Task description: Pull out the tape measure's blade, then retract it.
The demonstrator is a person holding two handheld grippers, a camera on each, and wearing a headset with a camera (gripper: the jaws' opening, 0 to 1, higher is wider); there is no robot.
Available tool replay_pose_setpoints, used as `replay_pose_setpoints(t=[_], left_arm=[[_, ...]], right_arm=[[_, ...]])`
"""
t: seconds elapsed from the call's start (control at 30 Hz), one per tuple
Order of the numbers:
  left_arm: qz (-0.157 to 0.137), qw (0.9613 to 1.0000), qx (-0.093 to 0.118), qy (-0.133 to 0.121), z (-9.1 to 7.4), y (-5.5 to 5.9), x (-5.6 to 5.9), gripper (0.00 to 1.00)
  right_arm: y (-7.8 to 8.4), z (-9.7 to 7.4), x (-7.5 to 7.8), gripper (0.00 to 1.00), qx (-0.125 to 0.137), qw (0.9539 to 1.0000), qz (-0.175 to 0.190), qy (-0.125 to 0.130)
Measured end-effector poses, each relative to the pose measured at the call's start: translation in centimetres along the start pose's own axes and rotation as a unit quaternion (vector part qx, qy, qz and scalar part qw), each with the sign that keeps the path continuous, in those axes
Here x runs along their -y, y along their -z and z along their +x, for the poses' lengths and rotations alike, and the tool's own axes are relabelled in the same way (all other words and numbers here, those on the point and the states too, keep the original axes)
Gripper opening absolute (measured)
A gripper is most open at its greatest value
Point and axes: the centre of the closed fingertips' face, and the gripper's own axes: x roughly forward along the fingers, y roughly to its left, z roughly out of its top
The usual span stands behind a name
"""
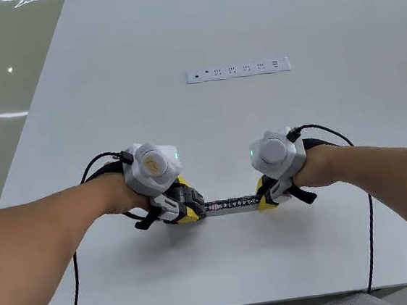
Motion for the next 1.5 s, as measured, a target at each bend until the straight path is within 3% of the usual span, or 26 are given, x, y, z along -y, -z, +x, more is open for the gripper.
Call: replay_pose_setpoints(t=[1.5], left_arm=[[-0.004,1.0,0.006,-0.003,-0.1,0.0,0.0,0.37]], right_arm=[[2.4,-1.2,0.2,0.12,-0.013,0.9996,0.023,0.009]])
